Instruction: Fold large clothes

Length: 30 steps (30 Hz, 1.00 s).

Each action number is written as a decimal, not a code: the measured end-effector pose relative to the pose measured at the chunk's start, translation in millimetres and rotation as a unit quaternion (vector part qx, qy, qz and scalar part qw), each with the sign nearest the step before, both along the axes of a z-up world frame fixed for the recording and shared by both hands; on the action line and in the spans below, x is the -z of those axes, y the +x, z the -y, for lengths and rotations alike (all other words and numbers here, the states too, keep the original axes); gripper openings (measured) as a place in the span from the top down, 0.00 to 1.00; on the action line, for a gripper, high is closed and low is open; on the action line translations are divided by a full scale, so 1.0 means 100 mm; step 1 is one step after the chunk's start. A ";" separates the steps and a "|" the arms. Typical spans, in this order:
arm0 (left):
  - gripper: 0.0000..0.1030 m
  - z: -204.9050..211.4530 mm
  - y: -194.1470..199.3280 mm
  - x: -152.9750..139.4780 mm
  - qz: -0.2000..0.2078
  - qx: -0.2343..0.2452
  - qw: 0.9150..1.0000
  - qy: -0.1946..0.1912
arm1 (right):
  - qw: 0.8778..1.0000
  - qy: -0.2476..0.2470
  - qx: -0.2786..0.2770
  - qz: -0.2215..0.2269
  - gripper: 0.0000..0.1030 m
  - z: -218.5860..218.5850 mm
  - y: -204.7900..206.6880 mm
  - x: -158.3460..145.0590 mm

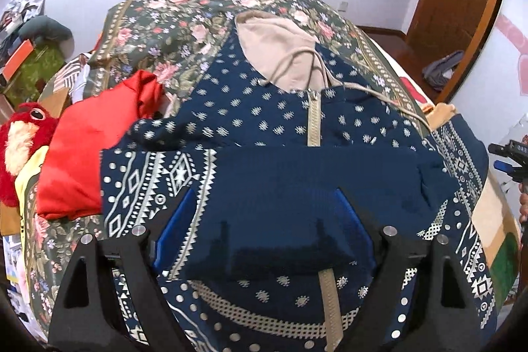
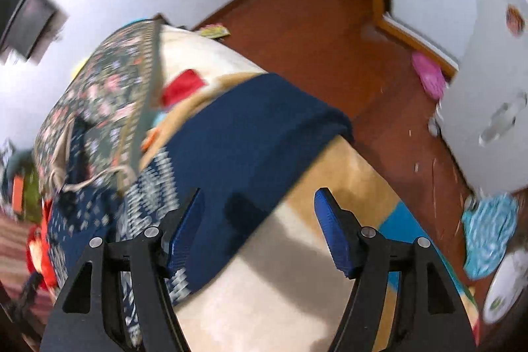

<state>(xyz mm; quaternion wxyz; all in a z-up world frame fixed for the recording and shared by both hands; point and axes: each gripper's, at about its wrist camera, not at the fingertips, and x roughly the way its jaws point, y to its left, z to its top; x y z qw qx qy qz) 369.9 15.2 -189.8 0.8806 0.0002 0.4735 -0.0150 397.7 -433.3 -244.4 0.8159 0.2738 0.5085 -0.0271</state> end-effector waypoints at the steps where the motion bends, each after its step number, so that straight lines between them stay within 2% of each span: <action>1: 0.18 0.02 0.01 0.03 -0.002 0.001 1.000 0.000 | 1.000 0.010 0.006 -0.003 0.37 0.02 0.01 0.03; 4: 0.18 0.04 0.04 0.11 -0.010 0.000 1.000 -0.003 | 0.997 0.060 0.044 -0.014 0.37 0.19 0.11 0.22; 11: 0.18 0.00 0.07 0.19 -0.022 -0.010 1.000 -0.013 | 0.991 0.092 0.092 -0.018 0.37 0.33 0.38 0.38; 12: 0.18 -0.01 0.07 0.20 -0.023 -0.012 1.000 -0.013 | 0.991 0.093 0.098 -0.019 0.39 0.34 0.42 0.41; 14: 0.18 -0.04 0.04 0.21 -0.024 -0.017 0.999 -0.013 | 0.991 0.080 0.110 -0.020 0.49 0.36 0.45 0.41; 15: 0.18 -0.05 0.03 0.21 -0.025 -0.018 0.999 -0.013 | 0.990 0.079 0.113 -0.019 0.59 0.37 0.46 0.41; 16: 0.18 -0.07 0.02 0.21 -0.025 -0.020 0.999 -0.012 | 0.990 0.082 0.117 -0.015 0.65 0.37 0.46 0.39; 18: 0.18 -0.10 -0.01 0.20 -0.025 -0.023 0.999 -0.012 | 0.989 0.081 0.123 -0.006 0.86 0.35 0.46 0.32; 19: 0.18 -0.12 -0.03 0.19 -0.025 -0.024 0.999 -0.012 | 0.989 0.078 0.123 0.000 0.92 0.33 0.46 0.29; 24: 0.18 -0.21 -0.14 0.08 -0.013 -0.031 0.999 -0.015 | 0.995 0.009 0.079 0.060 0.93 0.07 0.39 -0.24; 30: 0.18 -0.30 -0.33 -0.14 0.015 -0.034 0.999 -0.023 | 0.987 -0.032 0.003 0.154 0.93 -0.46 0.23 -1.17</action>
